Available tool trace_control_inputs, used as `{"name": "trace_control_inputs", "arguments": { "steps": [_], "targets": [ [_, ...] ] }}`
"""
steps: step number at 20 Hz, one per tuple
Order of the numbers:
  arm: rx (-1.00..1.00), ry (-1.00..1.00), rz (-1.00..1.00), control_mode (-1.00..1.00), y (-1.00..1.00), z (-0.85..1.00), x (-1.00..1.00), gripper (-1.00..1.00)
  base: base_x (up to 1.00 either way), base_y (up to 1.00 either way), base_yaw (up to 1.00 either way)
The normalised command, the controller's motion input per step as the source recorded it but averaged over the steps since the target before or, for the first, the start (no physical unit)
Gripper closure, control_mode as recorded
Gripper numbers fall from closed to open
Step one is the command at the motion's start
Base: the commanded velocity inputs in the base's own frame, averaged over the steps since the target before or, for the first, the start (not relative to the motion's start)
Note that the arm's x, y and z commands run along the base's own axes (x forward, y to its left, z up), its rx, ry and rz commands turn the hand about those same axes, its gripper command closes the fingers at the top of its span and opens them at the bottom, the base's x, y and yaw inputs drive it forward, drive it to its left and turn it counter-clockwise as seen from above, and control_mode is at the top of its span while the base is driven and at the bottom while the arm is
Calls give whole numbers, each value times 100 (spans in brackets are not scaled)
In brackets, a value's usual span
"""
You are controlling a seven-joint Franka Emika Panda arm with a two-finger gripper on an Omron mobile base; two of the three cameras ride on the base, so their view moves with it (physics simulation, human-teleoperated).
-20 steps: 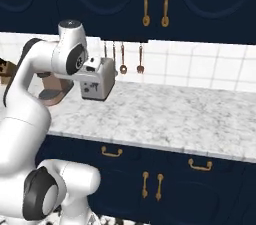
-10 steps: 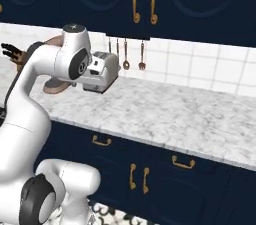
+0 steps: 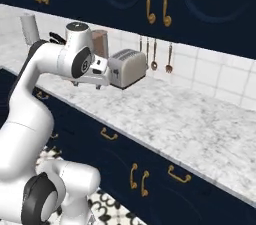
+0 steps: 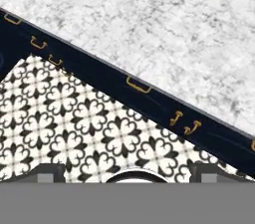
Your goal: Take a straw from the drawer in front and place it inside the glass cup on the dining counter.
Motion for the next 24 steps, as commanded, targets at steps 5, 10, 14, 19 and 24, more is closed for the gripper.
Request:
{"name": "trace_control_inputs", "arguments": {
  "steps": [5,10,14,19,24],
  "targets": [
    [0,0,0,100,0,0,0,-100,0,-60,56],
    [0,0,0,100,0,0,0,-100,0,-70,48],
    [0,0,0,100,0,0,0,-100,-7,-75,36],
    [0,0,0,100,0,0,0,-100,-7,-74,33],
    [0,0,0,100,0,0,0,-100,-2,-74,34]
  ]
}}
